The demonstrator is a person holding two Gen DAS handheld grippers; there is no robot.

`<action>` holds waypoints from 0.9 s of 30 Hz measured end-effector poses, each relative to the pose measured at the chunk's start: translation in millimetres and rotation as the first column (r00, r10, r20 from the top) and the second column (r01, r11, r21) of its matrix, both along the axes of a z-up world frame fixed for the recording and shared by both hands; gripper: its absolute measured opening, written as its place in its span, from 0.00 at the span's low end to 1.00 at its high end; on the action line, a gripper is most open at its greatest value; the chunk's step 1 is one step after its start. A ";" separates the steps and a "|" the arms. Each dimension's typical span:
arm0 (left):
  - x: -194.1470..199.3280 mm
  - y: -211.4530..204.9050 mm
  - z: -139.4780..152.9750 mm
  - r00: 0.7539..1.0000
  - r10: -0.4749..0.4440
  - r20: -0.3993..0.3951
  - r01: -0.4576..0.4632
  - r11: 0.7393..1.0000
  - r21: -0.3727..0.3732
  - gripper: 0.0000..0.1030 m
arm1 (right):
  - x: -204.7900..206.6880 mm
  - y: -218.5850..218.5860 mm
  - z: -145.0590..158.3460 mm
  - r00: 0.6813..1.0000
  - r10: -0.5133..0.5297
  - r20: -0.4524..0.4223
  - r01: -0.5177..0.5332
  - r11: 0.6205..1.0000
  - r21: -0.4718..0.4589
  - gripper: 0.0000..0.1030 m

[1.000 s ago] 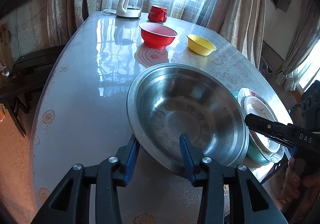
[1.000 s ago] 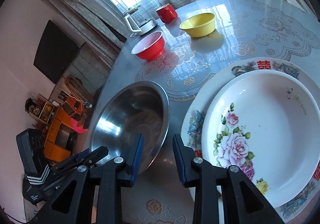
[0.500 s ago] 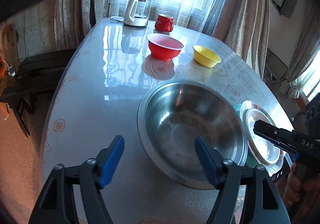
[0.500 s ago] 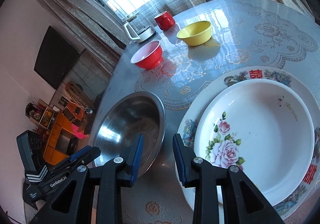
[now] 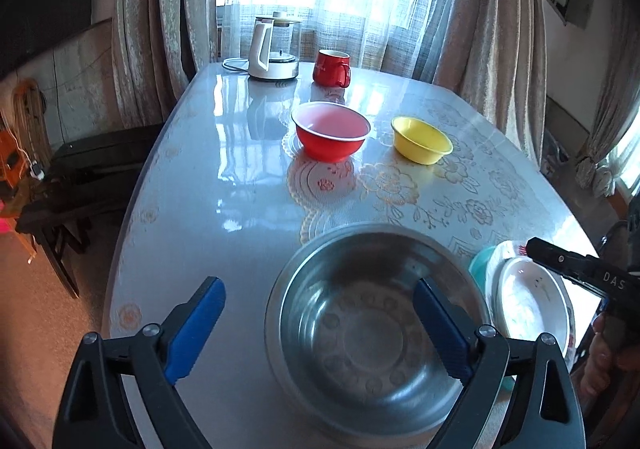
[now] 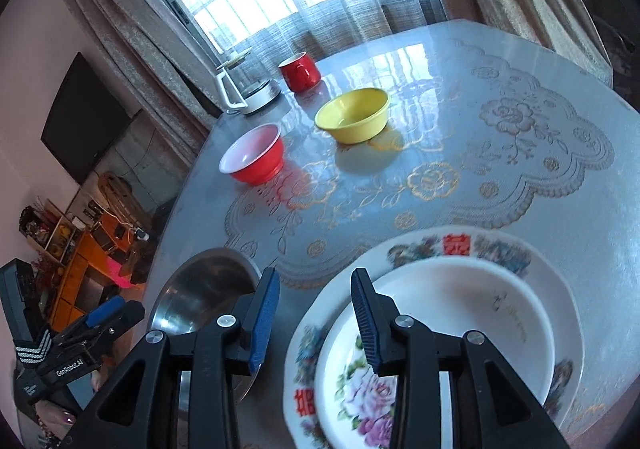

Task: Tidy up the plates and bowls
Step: 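Move both grippers to the yellow bowl and close the right gripper on its rim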

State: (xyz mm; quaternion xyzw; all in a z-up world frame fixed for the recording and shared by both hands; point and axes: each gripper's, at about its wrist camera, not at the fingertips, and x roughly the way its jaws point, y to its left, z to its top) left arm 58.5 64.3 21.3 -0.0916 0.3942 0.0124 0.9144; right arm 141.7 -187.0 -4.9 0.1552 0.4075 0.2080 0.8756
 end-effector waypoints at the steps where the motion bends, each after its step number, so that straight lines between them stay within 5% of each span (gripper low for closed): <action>1: 3.8 -1.6 0.0 1.000 0.002 -0.006 -0.002 1.000 0.007 0.93 | 4.0 -2.1 0.1 1.000 -0.011 -0.003 0.011 1.000 -0.009 0.37; 13: 48.9 -11.1 2.5 0.997 -0.012 -0.078 0.013 1.000 0.016 0.93 | 69.5 -22.4 -6.4 0.993 -0.067 -0.096 0.062 0.996 -0.057 0.40; 27: 114.3 -22.0 22.8 0.996 -0.039 -0.081 0.042 0.998 0.037 0.93 | 171.6 -16.1 -14.8 0.976 -0.099 -0.195 0.111 0.992 0.051 0.40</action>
